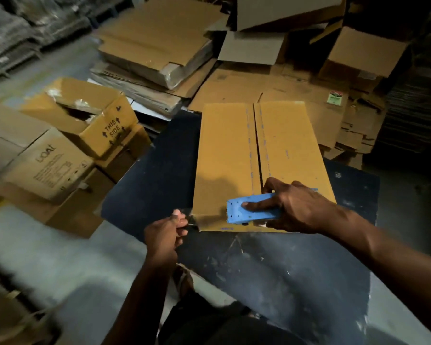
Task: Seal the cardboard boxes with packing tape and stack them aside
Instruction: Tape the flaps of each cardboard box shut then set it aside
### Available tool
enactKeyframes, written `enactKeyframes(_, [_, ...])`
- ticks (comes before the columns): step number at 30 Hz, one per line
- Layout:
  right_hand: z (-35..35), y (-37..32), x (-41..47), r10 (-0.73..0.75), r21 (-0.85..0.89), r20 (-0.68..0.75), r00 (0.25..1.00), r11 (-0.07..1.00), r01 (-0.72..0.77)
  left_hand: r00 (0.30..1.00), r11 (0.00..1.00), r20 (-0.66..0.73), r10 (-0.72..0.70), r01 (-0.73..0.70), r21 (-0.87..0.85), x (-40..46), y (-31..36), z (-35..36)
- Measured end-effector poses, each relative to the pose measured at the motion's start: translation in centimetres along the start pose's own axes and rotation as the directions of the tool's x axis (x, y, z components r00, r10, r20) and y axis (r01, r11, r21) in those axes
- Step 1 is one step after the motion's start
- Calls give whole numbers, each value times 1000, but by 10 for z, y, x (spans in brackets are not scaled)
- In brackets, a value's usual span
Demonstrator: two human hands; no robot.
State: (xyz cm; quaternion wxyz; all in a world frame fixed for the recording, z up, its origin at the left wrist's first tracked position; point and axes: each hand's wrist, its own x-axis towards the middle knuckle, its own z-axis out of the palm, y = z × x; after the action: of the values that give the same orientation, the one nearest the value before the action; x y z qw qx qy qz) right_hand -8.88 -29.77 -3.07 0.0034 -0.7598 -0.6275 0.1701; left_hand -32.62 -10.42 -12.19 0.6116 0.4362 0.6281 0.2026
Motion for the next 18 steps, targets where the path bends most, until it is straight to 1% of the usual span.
enactKeyframes(4, [4,-8,17,8,-17,45,999,1000,-7,1000,999,-1,-14,14,-39,20,-7,-1])
enactKeyframes(11, [7,-23,29,23,-160,69,997,987,-12,997,999,-68,40,-41,-15,33,-13,3])
enactKeyframes(13, [5,-30,33,31,-187,80,996,982,-16,997,1000,-73,18,-18,-4,36,-19,7])
enactKeyframes(18, [-1,-43,45,48,-281,115,992,960,-14,998,999,-26,-51,51,-12,47,-33,16])
